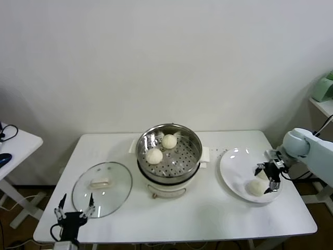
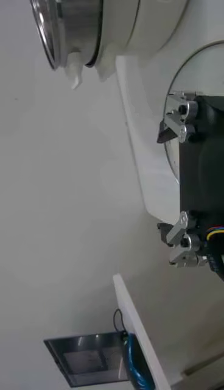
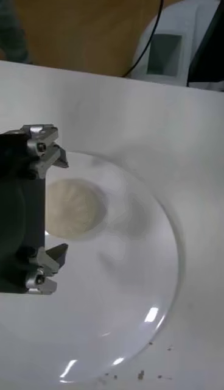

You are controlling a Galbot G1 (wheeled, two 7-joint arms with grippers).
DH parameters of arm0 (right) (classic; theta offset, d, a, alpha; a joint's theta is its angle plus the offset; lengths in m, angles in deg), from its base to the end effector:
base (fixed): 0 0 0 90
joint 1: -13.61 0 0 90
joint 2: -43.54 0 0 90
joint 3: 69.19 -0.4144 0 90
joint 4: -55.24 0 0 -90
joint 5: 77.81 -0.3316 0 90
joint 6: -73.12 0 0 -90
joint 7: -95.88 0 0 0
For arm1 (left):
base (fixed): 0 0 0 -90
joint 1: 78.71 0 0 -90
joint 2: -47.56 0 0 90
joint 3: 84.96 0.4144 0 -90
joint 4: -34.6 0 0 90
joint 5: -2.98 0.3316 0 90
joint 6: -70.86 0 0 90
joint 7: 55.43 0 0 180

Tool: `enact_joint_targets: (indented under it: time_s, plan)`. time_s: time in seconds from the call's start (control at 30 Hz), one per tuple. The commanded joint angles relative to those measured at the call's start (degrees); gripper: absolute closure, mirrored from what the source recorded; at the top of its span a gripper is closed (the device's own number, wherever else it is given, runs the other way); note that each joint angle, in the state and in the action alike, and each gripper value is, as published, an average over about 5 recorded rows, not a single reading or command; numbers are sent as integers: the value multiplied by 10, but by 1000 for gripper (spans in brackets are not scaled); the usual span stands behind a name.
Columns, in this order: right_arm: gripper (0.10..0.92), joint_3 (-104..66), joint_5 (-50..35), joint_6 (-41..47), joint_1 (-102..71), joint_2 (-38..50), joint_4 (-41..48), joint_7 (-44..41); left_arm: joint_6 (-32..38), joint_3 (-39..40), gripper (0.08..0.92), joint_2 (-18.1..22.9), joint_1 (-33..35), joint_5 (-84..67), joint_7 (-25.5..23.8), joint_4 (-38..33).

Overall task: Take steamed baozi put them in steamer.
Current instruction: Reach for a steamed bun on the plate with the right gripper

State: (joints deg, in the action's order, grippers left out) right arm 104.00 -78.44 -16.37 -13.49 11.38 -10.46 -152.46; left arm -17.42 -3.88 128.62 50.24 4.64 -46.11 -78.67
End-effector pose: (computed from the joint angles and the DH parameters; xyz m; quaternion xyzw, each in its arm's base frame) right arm 0.5035 -0.3066 -0.2174 0.5474 -0.5073 0.4945 0.4455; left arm 0.0627 0.0907 -0.4012 0.1025 -0.9806 -0.1302 0.1049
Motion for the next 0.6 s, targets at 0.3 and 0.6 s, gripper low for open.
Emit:
enact_joint_targets:
  time_s: [0.3, 0.6]
  plan:
    - [203, -35, 37, -8, -43, -46, 56, 7, 1, 0, 177, 1, 0, 2, 0, 8]
    - [203, -28, 36, -7, -40, -54, 59, 7, -2, 2, 177, 1, -9, 2, 0, 11]
